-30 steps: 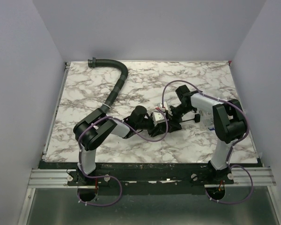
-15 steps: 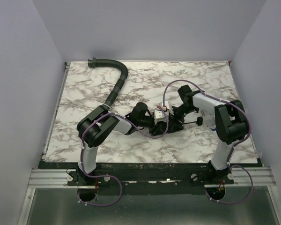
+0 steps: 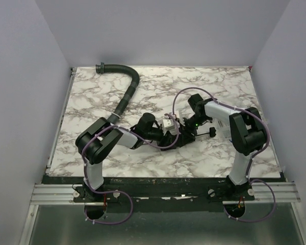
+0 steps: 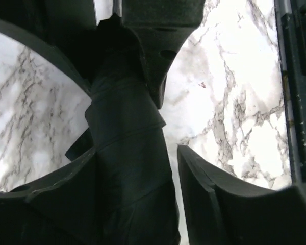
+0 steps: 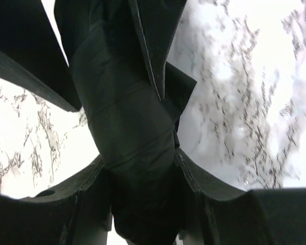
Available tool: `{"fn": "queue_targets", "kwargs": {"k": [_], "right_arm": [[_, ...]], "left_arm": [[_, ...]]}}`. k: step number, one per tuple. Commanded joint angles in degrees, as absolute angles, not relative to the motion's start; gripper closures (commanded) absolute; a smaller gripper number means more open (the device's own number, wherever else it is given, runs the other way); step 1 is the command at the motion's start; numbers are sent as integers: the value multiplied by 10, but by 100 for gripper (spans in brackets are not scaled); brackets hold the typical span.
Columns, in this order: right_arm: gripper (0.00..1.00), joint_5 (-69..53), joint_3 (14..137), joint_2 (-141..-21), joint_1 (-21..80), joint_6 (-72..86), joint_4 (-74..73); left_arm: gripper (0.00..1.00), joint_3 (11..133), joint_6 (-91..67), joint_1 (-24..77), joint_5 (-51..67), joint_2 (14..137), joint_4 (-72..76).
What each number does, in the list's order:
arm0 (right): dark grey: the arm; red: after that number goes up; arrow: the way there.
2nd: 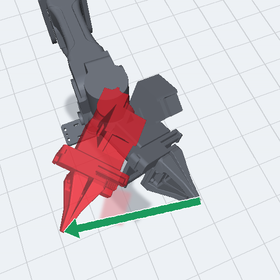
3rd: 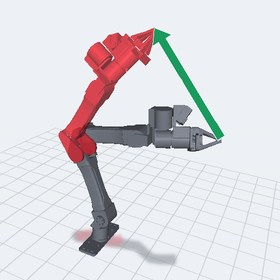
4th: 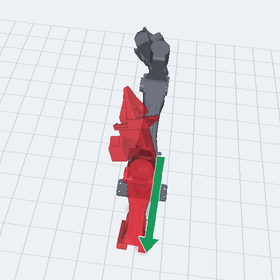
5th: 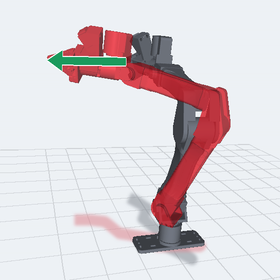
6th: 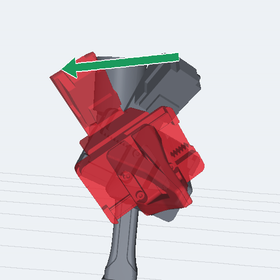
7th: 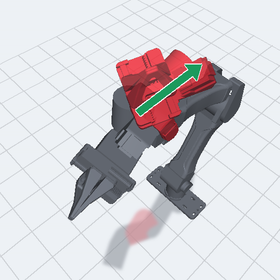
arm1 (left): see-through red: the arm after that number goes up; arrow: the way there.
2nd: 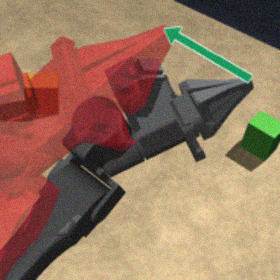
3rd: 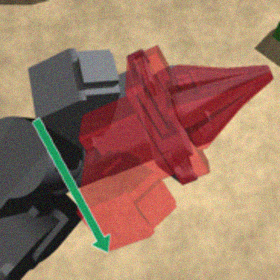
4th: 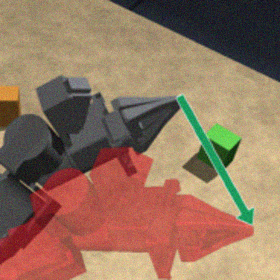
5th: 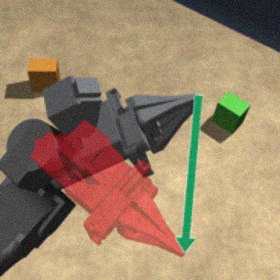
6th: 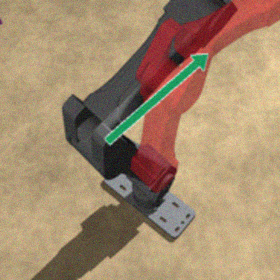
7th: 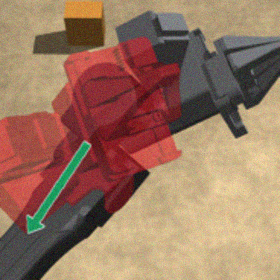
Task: Put away the umbrella
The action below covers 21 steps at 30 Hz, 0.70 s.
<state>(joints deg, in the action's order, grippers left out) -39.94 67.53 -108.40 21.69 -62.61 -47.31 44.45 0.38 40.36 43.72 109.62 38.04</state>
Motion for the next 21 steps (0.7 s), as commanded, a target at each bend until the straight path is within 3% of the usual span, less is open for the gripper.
{"fn": "queue_targets", "kwargs": {"k": [1,4,5,6,12,16,21], "right_arm": [[64,-296,652,-1147,235,-815,-519],[65,-297,673,-1168,234,-811,-547],[65,-298,681,-1175,234,-808,-553],[65,-299,688,-1182,234,-807,-564],[65,-308,736,-1222,235,-809,-620],[65,-311,776,-1257,236,-801,-662],[65,-307,795,-1269,240,-783,-664]], "left_arm": [[36,375,-183,337,334,1013,319],[26,313,-153,338,288,937,399],[18,287,-142,340,278,915,427],[2,266,-127,342,264,889,454],[2,167,-51,354,252,796,550],[2,166,68,417,216,761,504],[2,233,245,535,80,775,368]]}}
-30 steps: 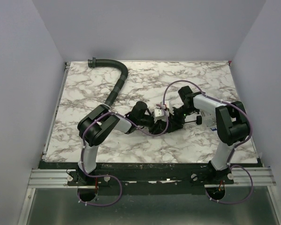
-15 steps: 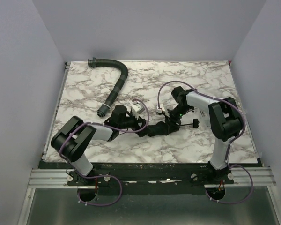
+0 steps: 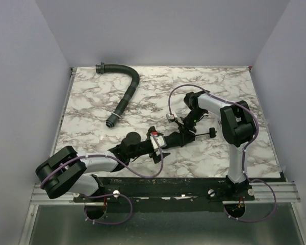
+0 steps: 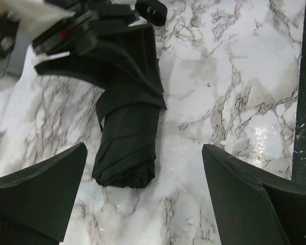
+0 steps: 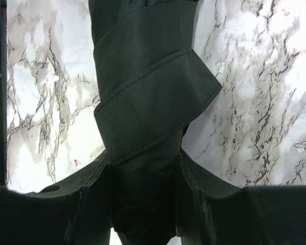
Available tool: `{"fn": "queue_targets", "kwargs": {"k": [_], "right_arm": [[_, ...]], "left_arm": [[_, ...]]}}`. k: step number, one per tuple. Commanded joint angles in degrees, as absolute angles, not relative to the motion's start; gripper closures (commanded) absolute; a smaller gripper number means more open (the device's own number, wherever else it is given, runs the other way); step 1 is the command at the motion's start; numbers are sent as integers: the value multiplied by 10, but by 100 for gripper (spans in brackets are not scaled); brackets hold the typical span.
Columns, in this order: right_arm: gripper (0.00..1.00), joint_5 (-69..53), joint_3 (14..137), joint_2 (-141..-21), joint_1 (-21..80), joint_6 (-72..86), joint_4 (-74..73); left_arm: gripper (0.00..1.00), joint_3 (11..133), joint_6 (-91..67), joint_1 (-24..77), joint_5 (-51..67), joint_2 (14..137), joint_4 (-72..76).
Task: Put away the umbrella
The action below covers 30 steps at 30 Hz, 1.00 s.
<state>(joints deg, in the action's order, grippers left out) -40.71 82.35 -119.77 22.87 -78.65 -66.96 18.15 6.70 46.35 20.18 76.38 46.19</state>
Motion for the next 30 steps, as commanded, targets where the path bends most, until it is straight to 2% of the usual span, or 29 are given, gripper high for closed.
{"fn": "queue_targets", "kwargs": {"k": [1,6,11,13,16,17,20,24,27,30], "right_arm": [[65,-308,799,-1271,240,-782,-668],[65,-310,812,-1280,241,-776,-672],[65,-306,810,-1282,241,-776,-670],[65,-306,808,-1281,241,-777,-669],[64,-308,806,-1279,242,-778,-669],[62,-310,806,-1278,242,-778,-668],[55,-321,809,-1276,242,-778,-670],[37,-360,821,-1256,241,-784,-674],[22,-396,830,-1224,234,-786,-657],[12,-430,846,-1201,222,-812,-659]], "left_arm": [[2,245,271,549,61,790,354],[2,310,359,586,-7,890,331],[2,359,373,588,-40,976,335],[5,379,371,586,-55,1001,327],[23,399,354,582,-46,1020,289],[31,404,342,579,-31,1021,268],[68,416,297,564,23,1023,209],[77,427,219,537,100,1036,146],[79,428,150,507,170,1058,121],[81,425,84,480,228,1082,113]]}}
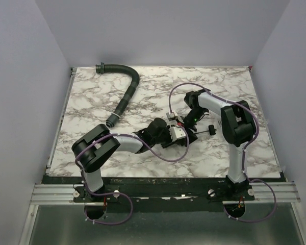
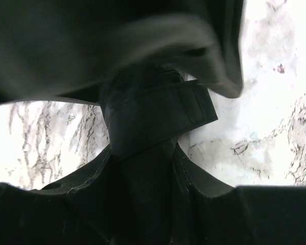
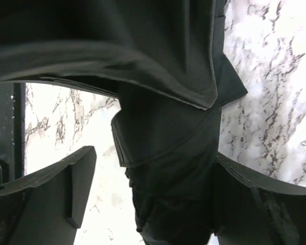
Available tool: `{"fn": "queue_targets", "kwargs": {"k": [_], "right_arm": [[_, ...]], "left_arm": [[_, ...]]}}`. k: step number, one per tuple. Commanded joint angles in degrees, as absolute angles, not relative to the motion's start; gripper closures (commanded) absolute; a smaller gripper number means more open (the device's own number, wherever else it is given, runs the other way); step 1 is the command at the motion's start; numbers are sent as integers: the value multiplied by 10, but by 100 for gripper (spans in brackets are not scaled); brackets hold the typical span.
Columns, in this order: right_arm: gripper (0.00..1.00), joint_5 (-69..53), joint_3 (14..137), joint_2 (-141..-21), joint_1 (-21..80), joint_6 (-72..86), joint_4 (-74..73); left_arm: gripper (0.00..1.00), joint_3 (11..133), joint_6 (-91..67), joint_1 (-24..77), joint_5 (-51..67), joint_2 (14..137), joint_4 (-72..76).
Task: Put away the umbrella
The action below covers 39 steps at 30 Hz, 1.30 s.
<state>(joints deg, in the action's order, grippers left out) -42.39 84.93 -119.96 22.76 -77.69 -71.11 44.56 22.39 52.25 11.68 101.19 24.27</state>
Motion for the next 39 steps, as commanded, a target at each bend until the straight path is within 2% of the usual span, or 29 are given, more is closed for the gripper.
{"fn": "queue_targets", "kwargs": {"k": [1,8,15,19,21,22,27,33,39], "right_arm": [[10,-440,848,-1196,219,-830,-665],[8,-416,759,-1148,218,-963,-634],[8,-378,686,-1125,218,-962,-559],[7,-390,741,-1145,214,-953,-641],[1,-397,795,-1174,214,-954,-716],[0,-398,812,-1185,213,-949,-735],[0,-422,825,-1158,208,-901,-694],[0,-429,899,-1176,185,-847,-684],[0,-446,910,-1172,170,-849,-678]], "left_arm": [[81,426,64,473,248,1093,111],[81,451,-41,407,341,1164,84],[81,483,-76,373,378,1195,58],[82,488,-80,363,365,1206,43],[82,485,-85,359,357,1211,43],[82,484,-87,359,350,1213,42],[82,465,-109,358,336,1205,61],[83,433,-116,361,319,1194,90],[83,414,-128,378,302,1189,121]]}}
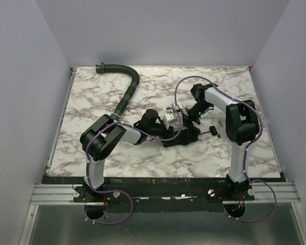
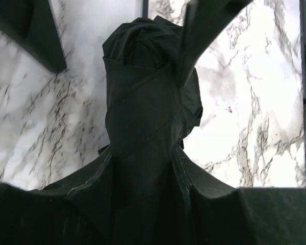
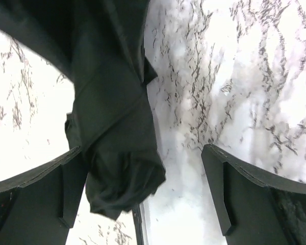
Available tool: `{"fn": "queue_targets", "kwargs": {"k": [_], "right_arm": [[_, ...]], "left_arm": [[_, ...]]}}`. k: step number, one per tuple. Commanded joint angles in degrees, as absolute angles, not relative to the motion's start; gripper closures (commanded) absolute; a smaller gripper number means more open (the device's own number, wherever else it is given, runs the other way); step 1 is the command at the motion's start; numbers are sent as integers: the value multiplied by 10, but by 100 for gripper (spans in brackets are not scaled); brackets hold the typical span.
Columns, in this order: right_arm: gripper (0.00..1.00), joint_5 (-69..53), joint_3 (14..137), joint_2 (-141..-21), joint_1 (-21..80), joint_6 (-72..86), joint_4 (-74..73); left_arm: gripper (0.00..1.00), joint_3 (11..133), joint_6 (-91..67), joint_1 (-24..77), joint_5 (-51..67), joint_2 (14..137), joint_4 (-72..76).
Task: Put away the umbrella
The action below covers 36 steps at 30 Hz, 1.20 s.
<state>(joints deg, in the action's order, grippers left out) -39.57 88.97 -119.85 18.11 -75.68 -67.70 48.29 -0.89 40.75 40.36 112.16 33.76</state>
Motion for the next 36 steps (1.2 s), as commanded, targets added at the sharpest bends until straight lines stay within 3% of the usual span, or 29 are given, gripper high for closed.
{"fn": "queue_targets", "kwargs": {"k": [1,8,16,21,24,27,30,36], "right_arm": [[0,-453,901,-1162,170,-847,-668],[0,-478,847,-1127,169,-930,-690],[1,-453,707,-1105,183,-933,-587],[1,-407,581,-1043,212,-862,-390],[14,-384,540,-1026,217,-851,-329],[47,-361,540,-1038,217,-852,-337],[61,-351,536,-1042,217,-863,-359],[78,-341,571,-1071,217,-856,-440]], "left_arm": [[82,413,-131,380,300,1189,125],[83,413,-135,387,290,1190,133],[83,420,-142,387,290,1191,131],[83,426,-157,388,298,1193,133],[83,430,-168,387,308,1194,135],[82,423,-184,387,319,1190,155],[78,408,-208,384,325,1181,199],[46,362,-266,370,339,1118,333]]}}
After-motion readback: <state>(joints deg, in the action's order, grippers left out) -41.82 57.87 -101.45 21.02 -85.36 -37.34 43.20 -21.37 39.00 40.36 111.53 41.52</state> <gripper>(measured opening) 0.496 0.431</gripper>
